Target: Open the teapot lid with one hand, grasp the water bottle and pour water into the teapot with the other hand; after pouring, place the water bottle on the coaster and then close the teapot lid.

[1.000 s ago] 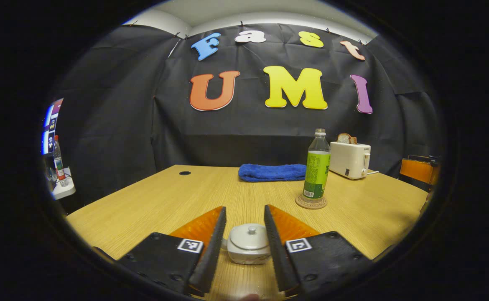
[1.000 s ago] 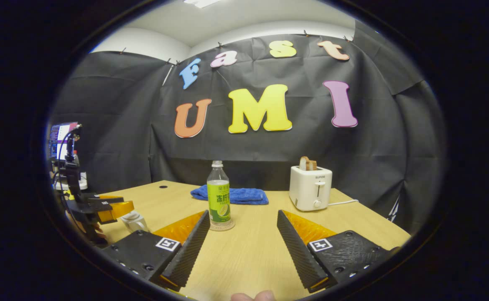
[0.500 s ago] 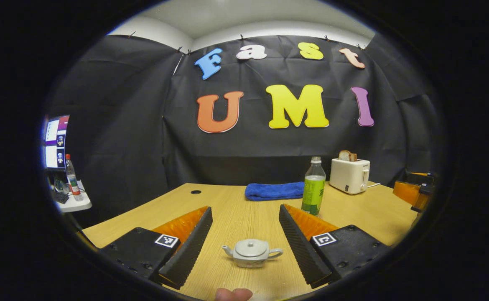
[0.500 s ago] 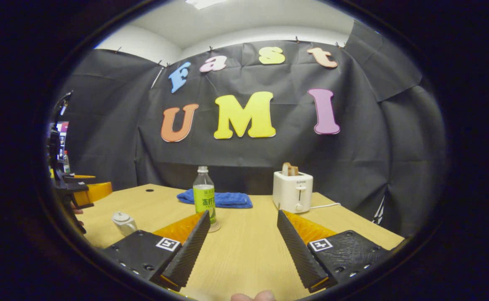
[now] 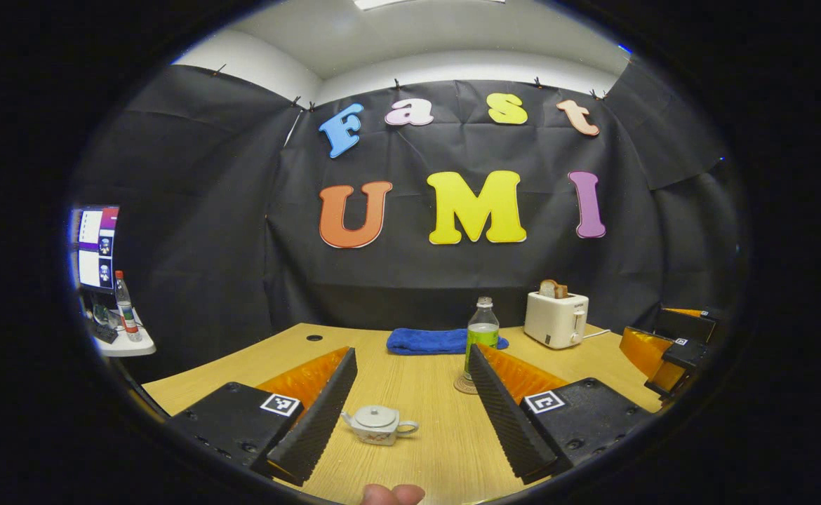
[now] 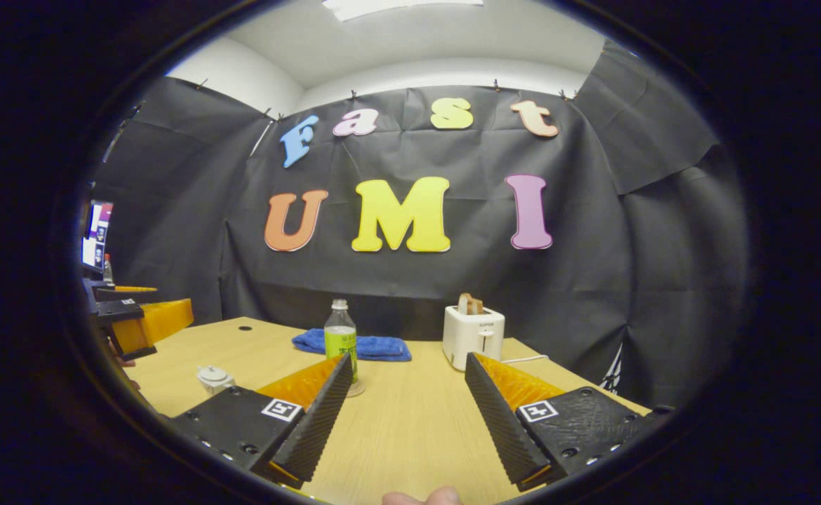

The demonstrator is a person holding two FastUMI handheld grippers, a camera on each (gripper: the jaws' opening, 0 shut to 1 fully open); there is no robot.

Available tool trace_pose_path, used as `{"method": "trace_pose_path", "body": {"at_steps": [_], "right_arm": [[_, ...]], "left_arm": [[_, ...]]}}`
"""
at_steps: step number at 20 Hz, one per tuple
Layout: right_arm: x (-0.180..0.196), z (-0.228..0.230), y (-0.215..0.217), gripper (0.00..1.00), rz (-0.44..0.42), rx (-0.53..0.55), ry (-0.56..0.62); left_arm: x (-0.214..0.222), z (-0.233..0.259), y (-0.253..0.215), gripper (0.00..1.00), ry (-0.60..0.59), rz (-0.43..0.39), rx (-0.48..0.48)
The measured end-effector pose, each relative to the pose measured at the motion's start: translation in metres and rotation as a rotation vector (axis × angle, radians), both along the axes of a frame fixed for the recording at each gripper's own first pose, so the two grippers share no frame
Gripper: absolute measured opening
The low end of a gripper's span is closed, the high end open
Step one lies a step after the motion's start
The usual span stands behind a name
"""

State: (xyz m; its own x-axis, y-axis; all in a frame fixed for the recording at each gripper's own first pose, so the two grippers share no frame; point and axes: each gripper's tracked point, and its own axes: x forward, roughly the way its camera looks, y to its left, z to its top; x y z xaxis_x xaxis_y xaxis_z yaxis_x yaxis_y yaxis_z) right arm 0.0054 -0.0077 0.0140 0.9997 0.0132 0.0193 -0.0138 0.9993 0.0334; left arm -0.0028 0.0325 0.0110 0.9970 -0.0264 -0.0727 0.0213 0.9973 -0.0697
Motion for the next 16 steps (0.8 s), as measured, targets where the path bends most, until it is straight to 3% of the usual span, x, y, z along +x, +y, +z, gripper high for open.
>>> {"method": "trace_pose_path", "body": {"at_steps": [16], "right_arm": [[-0.016,0.010,0.021,0.96,-0.024,-0.023,-0.020]], "left_arm": [[-0.007,0.004,-0.008,1.00,-0.030,-0.045,0.003]]}}
